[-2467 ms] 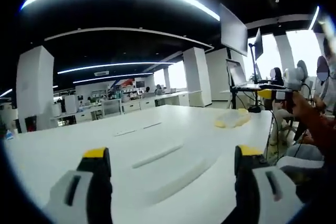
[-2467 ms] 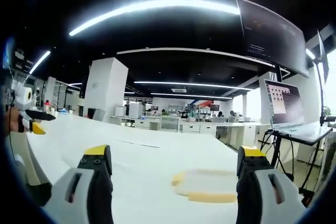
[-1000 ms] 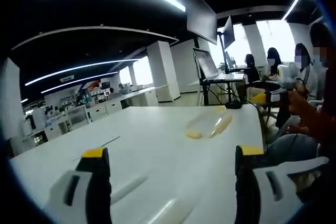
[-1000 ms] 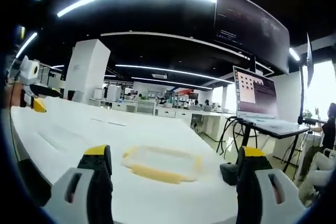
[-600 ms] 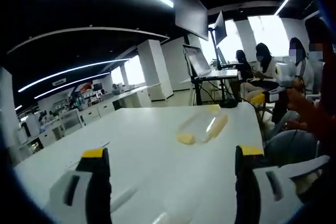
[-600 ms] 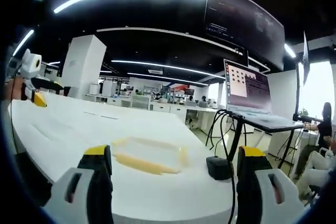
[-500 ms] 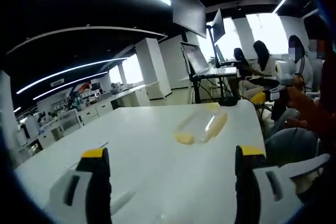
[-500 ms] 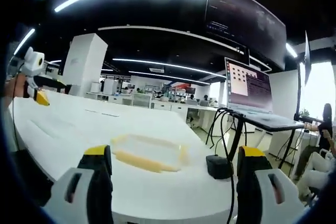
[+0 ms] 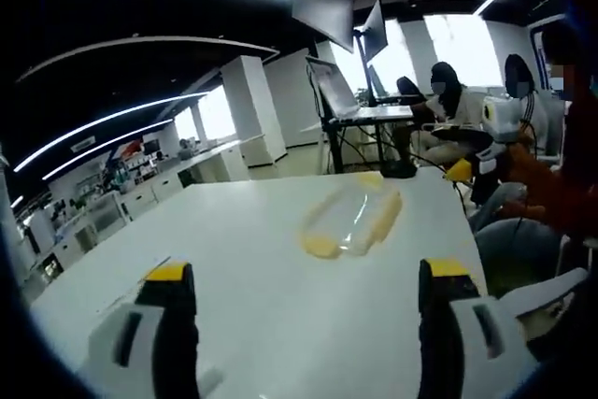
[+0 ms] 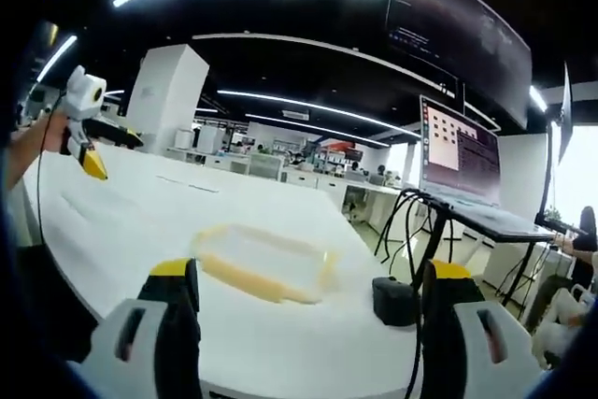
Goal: Snap each plastic latch of the storage box into its locked position after aligning the lid with the box until every specified latch is closed and the lid sits flush.
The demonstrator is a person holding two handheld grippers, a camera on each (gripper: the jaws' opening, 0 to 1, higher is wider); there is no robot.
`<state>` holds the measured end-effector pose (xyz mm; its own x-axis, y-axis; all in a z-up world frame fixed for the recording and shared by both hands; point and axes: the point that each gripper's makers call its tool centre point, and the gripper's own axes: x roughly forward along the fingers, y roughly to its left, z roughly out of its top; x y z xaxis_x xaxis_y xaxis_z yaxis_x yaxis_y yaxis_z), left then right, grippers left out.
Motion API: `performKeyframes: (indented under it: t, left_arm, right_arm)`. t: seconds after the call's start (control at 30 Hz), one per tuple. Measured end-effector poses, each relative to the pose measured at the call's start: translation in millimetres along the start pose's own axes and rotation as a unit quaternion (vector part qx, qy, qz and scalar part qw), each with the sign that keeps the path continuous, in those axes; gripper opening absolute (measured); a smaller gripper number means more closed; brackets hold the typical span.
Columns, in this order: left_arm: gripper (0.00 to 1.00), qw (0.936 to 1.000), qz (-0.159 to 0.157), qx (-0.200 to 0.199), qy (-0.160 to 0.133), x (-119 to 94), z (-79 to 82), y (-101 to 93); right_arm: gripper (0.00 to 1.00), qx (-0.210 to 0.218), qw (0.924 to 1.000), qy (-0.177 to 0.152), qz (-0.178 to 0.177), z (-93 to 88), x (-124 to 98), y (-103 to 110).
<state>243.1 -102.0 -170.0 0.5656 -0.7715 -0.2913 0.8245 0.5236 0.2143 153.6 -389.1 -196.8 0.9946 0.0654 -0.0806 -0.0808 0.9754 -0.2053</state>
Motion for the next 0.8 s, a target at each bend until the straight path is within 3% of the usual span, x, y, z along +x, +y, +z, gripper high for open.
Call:
performKeyframes:
  t: [0.4, 0.8]
  left_arm:
    - [0.99, 0.9990, -0.033, -0.007, 0.029, 41, -12.4, -3.6]
    - [0.99, 0.9981, -0.050, 0.006, 0.036, 67, -15.0, -0.2]
  right_arm:
    - [1.00, -0.030, 0.9988, 0.028, 0.025, -8.0, 23, -10]
    - [0.98, -0.064, 0.9949, 0.049, 0.061, -19.4, 37, -16]
